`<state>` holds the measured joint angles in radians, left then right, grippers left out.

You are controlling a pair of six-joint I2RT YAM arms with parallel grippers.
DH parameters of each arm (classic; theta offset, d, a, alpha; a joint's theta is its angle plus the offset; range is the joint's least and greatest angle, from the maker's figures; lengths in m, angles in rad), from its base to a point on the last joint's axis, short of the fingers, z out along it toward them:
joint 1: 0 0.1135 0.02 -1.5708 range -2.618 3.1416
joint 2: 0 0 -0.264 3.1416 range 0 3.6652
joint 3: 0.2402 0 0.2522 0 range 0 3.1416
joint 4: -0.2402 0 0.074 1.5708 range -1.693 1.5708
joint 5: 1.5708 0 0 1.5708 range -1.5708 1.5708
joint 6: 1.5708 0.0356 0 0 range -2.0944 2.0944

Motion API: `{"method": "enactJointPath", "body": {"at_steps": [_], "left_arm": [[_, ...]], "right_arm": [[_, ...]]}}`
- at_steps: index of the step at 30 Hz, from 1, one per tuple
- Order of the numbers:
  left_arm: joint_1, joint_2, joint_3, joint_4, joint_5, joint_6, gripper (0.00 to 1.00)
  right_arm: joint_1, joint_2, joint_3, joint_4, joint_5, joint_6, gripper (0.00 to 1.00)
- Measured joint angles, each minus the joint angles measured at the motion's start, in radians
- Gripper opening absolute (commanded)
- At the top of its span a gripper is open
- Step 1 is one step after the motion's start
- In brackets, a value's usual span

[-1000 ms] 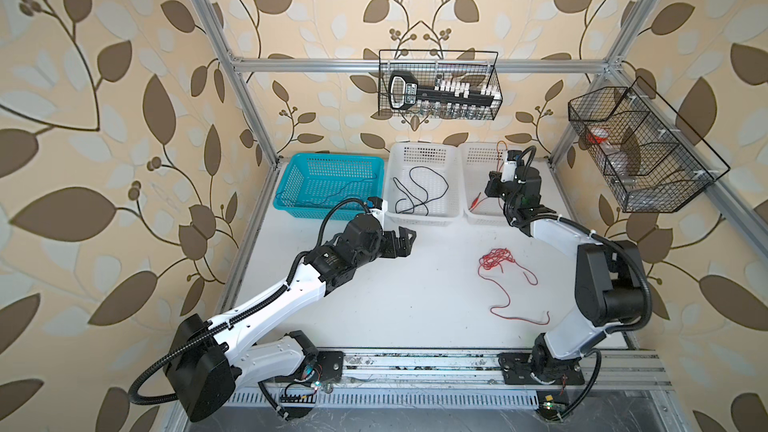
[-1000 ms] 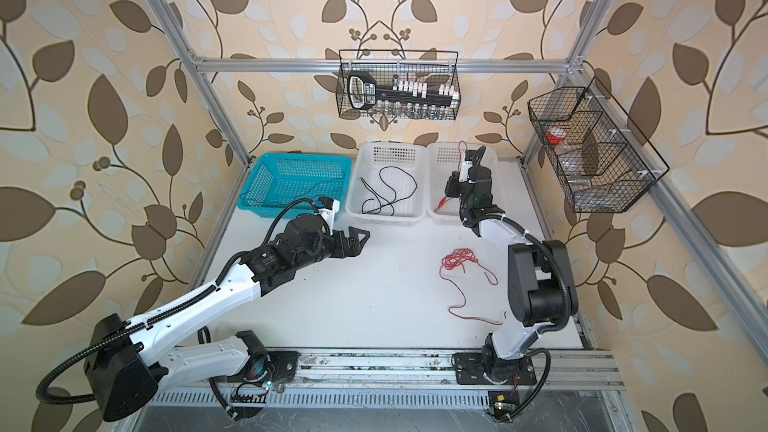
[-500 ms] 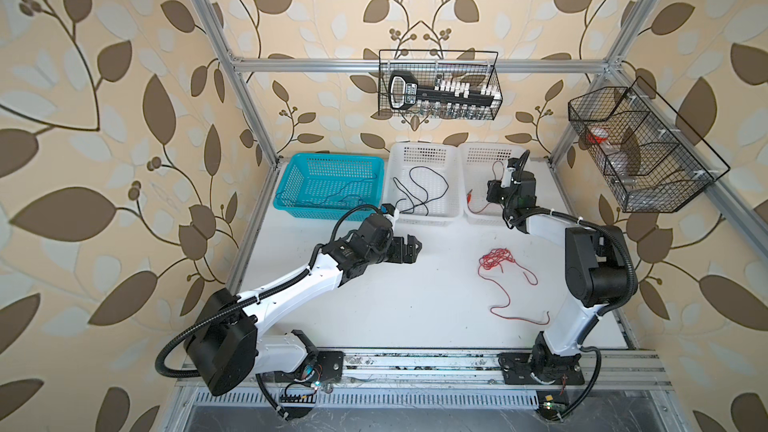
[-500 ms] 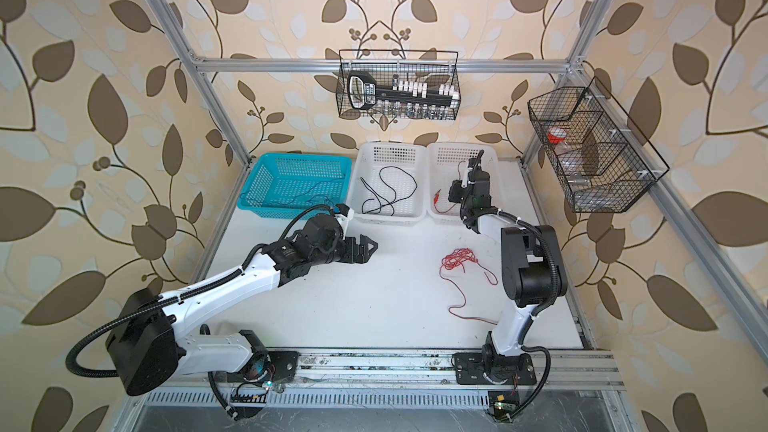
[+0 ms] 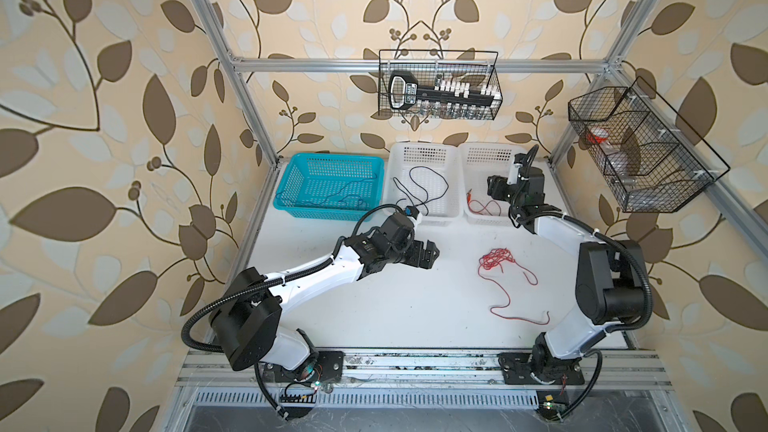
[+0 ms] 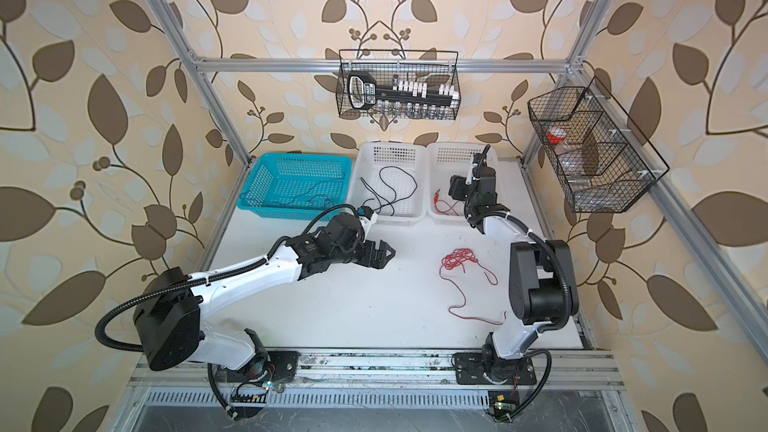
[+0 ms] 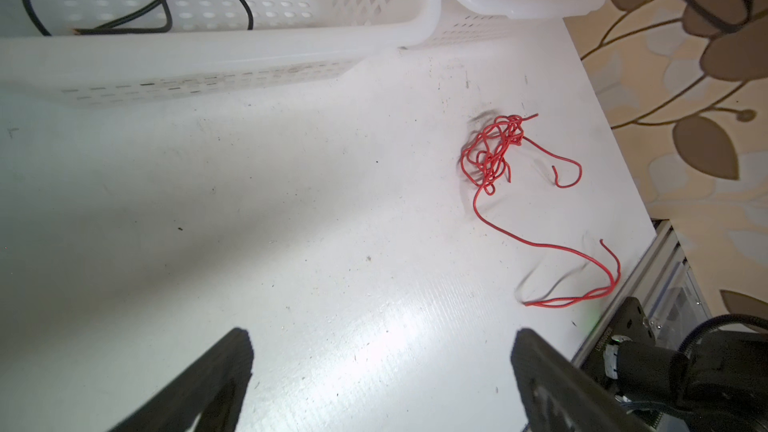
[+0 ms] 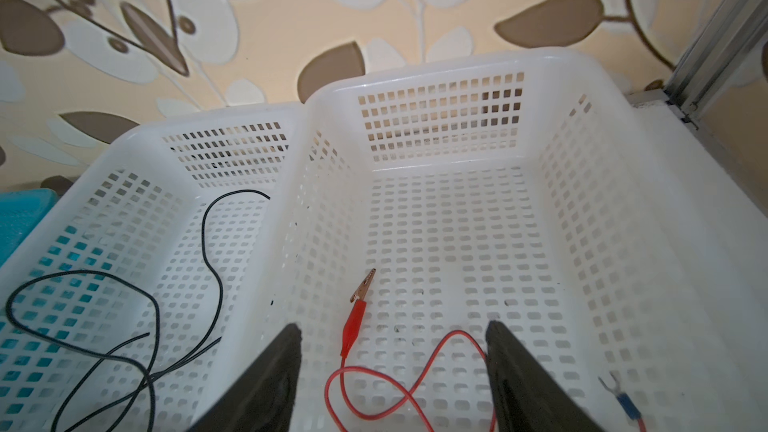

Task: Untangle the cables
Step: 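Lift the red wire with the right gripper into the empty white basket, then release the wire and lower the right gripper to grasp the remaining red tangle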

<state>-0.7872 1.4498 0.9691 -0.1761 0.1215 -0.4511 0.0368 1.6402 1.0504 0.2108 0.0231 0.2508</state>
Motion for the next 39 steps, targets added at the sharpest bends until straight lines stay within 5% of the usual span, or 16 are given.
{"method": "enactJointPath", "body": {"at_steps": [17, 27, 39], "left_arm": [[-0.005, 0.032, 0.009, -0.017, -0.044, 0.023, 0.99], [-0.005, -0.031, -0.022, -0.012, -0.054, 0.026, 0.99], [-0.005, -0.075, -0.062, 0.019, -0.055, 0.027, 0.99]], "right_arm": [[0.127, -0.497, -0.321, -0.387, -0.026, 0.097, 0.68], [0.254, -0.545, -0.322, -0.675, -0.068, 0.094, 0.64], [0.445, -0.607, -0.351, -0.864, 0.069, 0.183, 0.6]]}}
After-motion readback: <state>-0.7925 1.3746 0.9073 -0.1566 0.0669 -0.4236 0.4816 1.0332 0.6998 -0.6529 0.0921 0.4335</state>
